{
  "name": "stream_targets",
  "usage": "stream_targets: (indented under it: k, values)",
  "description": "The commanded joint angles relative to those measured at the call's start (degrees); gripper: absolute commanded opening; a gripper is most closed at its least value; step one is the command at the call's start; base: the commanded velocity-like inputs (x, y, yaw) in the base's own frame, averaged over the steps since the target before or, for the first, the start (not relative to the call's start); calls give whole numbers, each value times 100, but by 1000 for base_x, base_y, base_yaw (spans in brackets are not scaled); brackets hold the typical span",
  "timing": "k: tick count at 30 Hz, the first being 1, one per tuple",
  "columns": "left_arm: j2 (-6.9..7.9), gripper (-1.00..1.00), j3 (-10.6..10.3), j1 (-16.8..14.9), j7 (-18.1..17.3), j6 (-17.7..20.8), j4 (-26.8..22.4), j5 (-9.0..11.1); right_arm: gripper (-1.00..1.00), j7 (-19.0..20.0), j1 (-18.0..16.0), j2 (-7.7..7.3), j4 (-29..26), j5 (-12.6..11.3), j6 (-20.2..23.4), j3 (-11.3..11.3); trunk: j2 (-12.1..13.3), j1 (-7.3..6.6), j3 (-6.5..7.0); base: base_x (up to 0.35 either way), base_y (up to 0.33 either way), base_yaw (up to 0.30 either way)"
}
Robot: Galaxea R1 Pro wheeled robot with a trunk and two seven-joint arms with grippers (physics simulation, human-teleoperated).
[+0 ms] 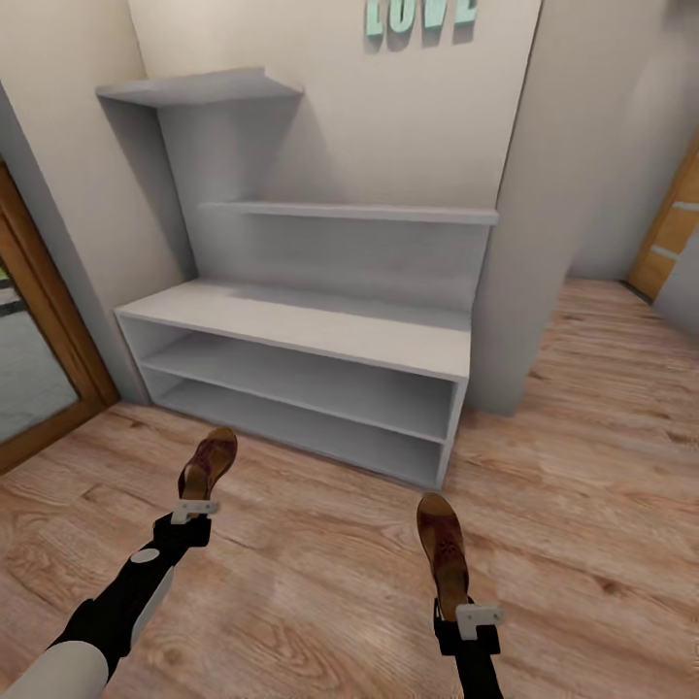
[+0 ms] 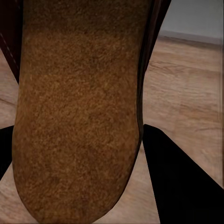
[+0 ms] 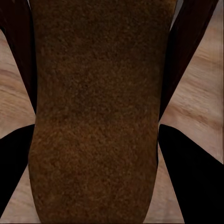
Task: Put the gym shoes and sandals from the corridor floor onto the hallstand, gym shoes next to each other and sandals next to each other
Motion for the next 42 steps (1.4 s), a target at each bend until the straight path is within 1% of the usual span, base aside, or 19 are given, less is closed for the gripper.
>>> stream_targets:
  k: [1, 6, 10, 12, 16, 29, 42]
  values:
    - [8, -100, -19, 1, -7, 33, -11, 16, -100, -23, -7, 0, 7, -49, -24, 53, -2, -3, -5, -91, 269, -268]
    - [6, -100, -13, 1, -7, 33, -19, 16, -100, -23, -7, 6, 9, -52, -24, 53, -2, -3, -8, 1, 294, -268]
    - [-4, -100, 186, 1, -11, 33, -20, 16, -100, -23, -7, 9, 9, -52, -24, 53, -2, -3, -15, 133, 306, -268]
    - [-3, -100, 253, 1, -13, 33, -20, 16, -100, -23, -7, 9, 9, -52, -24, 53, -2, -3, -19, 127, 307, -267]
    - [-12, -100, 306, 1, -15, 33, -16, 16, -100, -23, -7, 9, 9, -52, -24, 53, -2, -3, -28, 104, 310, -267]
    - [-29, -100, 320, 1, -15, 15, -11, 16, -100, -23, -7, 15, 16, -36, -24, 53, -2, -3, -51, 14, 328, -247]
    - [-30, -100, 318, 1, -15, 24, -8, 15, -100, -23, -7, 23, 18, -34, -24, 53, -2, -3, -53, -126, 306, -23]
